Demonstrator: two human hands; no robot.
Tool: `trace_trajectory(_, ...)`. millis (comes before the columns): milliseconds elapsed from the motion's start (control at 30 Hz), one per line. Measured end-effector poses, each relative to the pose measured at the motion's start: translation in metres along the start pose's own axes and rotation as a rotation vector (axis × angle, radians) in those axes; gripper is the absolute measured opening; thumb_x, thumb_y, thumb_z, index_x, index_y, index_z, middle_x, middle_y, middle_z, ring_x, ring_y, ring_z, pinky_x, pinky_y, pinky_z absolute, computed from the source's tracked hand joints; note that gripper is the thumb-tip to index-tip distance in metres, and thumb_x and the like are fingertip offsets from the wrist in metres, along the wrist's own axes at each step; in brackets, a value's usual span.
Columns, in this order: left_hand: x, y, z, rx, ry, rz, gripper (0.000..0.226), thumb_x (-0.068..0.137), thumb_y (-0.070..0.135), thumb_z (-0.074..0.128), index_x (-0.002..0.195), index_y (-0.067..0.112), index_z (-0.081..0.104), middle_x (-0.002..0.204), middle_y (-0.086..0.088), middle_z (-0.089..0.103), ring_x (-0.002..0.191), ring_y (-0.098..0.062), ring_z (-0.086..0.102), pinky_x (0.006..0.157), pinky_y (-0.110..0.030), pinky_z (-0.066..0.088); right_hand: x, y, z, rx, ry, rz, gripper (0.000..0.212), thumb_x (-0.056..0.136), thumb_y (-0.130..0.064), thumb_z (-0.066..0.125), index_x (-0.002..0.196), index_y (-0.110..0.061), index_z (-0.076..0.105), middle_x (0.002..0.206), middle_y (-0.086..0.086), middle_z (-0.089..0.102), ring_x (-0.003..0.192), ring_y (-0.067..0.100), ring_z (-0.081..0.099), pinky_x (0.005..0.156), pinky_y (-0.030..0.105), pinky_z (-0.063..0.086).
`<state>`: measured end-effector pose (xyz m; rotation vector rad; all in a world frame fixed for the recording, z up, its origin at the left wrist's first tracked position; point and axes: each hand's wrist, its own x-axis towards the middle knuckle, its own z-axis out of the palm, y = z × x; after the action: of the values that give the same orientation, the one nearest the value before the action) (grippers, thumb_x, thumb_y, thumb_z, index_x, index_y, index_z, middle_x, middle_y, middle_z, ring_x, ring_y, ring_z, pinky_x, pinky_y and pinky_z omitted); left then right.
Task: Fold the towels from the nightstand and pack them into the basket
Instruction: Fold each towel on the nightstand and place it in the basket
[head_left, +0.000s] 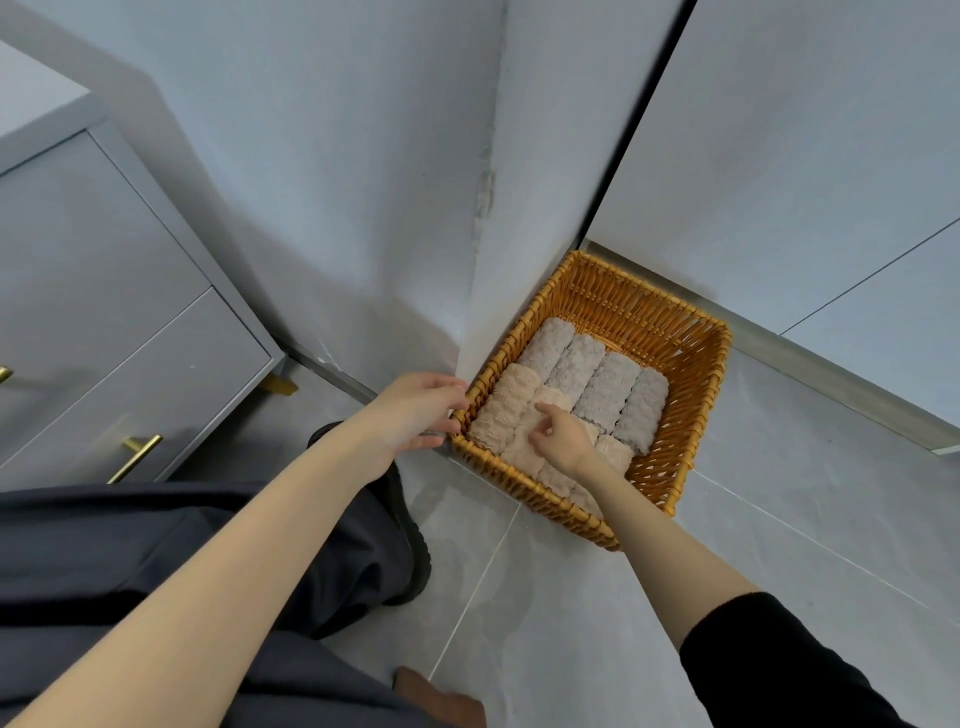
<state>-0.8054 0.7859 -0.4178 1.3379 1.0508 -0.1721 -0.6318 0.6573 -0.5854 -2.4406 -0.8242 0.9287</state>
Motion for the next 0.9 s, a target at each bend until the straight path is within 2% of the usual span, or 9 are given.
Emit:
trace_trajectory(67, -0.005, 0.001, -0.001, -0.012, 0.005, 0.015, 0.034, 0.098, 0.02, 0.051, 0.132, 0.018, 0.053, 0.12, 0.002, 0.062, 0.103, -0.013, 0.061, 0.077, -0.022, 0.05, -0.012, -0.008, -0.013, 0.057, 0.051, -0.034, 0.042, 0.093, -0.007, 0.049, 0.135, -0.01, 0.049, 0.109, 0.005, 0.062, 0.085, 0.014, 0.055, 0.063, 0.016, 0.042)
trace_trajectory(200, -0.024, 0.005, -0.006, -0.016, 0.017, 0.085, 0.03, 0.099, 0.021, 0.049, 0.128, 0.019, 0.055, 0.119, 0.003, 0.062, 0.101, -0.01, 0.061, 0.077, -0.02, 0.05, -0.043, -0.033, -0.039, 0.084, -0.007, -0.181, 0.031, 0.095, -0.009, 0.046, 0.123, -0.014, 0.059, 0.114, 0.003, 0.065, 0.1, 0.012, 0.058, 0.087, 0.028, 0.049)
trace_trajectory(333, -0.047, 0.012, -0.018, 0.002, 0.049, 0.19, 0.027, 0.099, 0.025, 0.048, 0.123, 0.022, 0.058, 0.115, 0.008, 0.065, 0.099, -0.006, 0.061, 0.081, -0.021, 0.049, -0.08, -0.067, -0.059, 0.014, -0.063, -0.347, 0.024, 0.097, -0.018, 0.051, 0.117, -0.024, 0.063, 0.11, -0.006, 0.067, 0.088, -0.004, 0.057, 0.079, 0.017, 0.047)
trace_trajectory(433, -0.066, 0.018, -0.033, -0.035, 0.097, 0.236, 0.019, 0.098, 0.027, 0.05, 0.113, 0.027, 0.06, 0.113, 0.009, 0.065, 0.098, -0.007, 0.063, 0.088, -0.026, 0.047, -0.109, -0.101, -0.073, 0.014, -0.108, -0.461, 0.025, 0.097, -0.022, 0.052, 0.119, -0.026, 0.062, 0.11, -0.006, 0.066, 0.093, 0.001, 0.059, 0.084, 0.023, 0.05)
trace_trajectory(500, -0.08, 0.022, -0.047, -0.05, 0.132, 0.263, 0.021, 0.098, 0.026, 0.049, 0.116, 0.026, 0.06, 0.114, 0.008, 0.066, 0.1, -0.008, 0.063, 0.09, -0.027, 0.047, -0.128, -0.128, -0.082, 0.083, -0.141, -0.509, 0.024, 0.096, -0.023, 0.054, 0.118, -0.029, 0.063, 0.11, -0.009, 0.065, 0.093, 0.006, 0.062, 0.085, 0.026, 0.052)
trace_trajectory(633, -0.114, 0.025, -0.08, -0.117, 0.21, 0.351, 0.02, 0.1, 0.023, 0.047, 0.113, 0.025, 0.061, 0.111, 0.009, 0.068, 0.101, -0.011, 0.064, 0.099, -0.035, 0.047, -0.16, -0.183, -0.094, 0.221, -0.16, -0.627, 0.022, 0.095, -0.024, 0.055, 0.111, -0.036, 0.064, 0.104, -0.013, 0.068, 0.089, 0.003, 0.064, 0.079, 0.019, 0.05)
trace_trajectory(733, -0.145, 0.029, -0.111, -0.199, 0.289, 0.417, 0.018, 0.099, 0.02, 0.048, 0.107, 0.025, 0.063, 0.109, 0.006, 0.07, 0.102, -0.015, 0.065, 0.099, -0.037, 0.047, -0.174, -0.226, -0.096, 0.219, -0.152, -0.709, 0.023, 0.096, -0.022, 0.054, 0.115, -0.033, 0.064, 0.102, -0.013, 0.069, 0.085, 0.004, 0.065, 0.084, 0.022, 0.051)
trace_trajectory(900, -0.201, 0.027, -0.17, -0.289, 0.428, 0.519, 0.02, 0.098, 0.018, 0.05, 0.111, 0.02, 0.064, 0.109, 0.003, 0.071, 0.1, -0.016, 0.066, 0.092, -0.032, 0.05, -0.184, -0.296, -0.093, 0.209, -0.131, -0.818, 0.025, 0.096, -0.018, 0.053, 0.118, -0.026, 0.063, 0.102, -0.011, 0.067, 0.083, 0.006, 0.064, 0.084, 0.025, 0.052)
